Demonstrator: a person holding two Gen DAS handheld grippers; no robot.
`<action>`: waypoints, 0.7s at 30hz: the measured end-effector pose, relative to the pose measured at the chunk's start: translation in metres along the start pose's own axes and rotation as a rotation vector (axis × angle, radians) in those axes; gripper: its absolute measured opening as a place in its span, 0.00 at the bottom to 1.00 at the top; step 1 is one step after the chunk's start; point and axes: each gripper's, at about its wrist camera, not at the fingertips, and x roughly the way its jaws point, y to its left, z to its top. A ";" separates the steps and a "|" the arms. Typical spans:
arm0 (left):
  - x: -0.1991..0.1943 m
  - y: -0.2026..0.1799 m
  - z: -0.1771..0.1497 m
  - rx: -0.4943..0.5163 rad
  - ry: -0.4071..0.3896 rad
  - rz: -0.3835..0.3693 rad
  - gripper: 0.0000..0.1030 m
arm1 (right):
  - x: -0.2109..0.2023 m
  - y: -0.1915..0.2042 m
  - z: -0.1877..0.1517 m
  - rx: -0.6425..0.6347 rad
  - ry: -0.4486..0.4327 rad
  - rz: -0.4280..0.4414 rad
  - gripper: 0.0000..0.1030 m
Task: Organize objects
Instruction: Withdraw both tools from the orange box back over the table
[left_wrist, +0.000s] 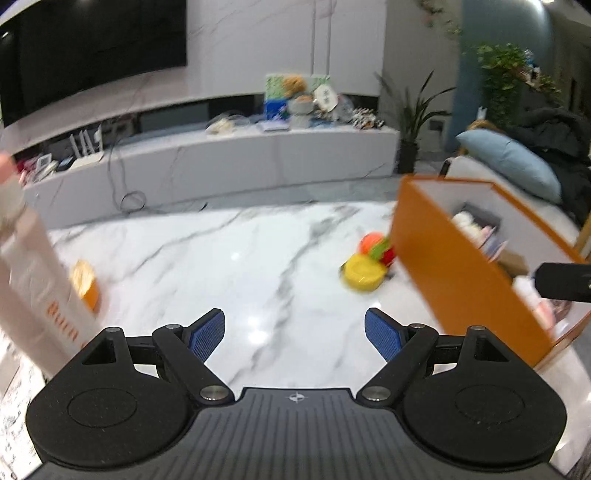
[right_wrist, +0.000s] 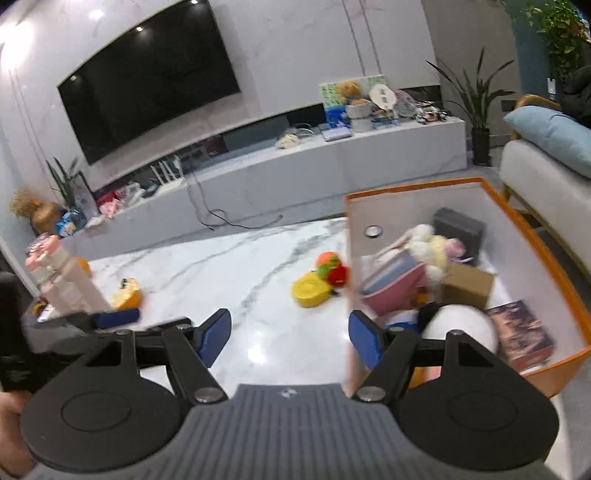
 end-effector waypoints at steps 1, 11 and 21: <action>0.002 0.003 -0.003 0.008 0.004 0.007 0.95 | 0.002 0.006 -0.005 0.000 -0.001 0.016 0.70; 0.003 0.035 -0.015 0.035 -0.013 0.057 0.95 | 0.051 0.043 -0.025 -0.025 0.107 0.050 0.70; 0.004 0.055 -0.015 0.010 -0.005 0.070 0.95 | 0.129 0.060 0.009 -0.104 0.177 -0.047 0.77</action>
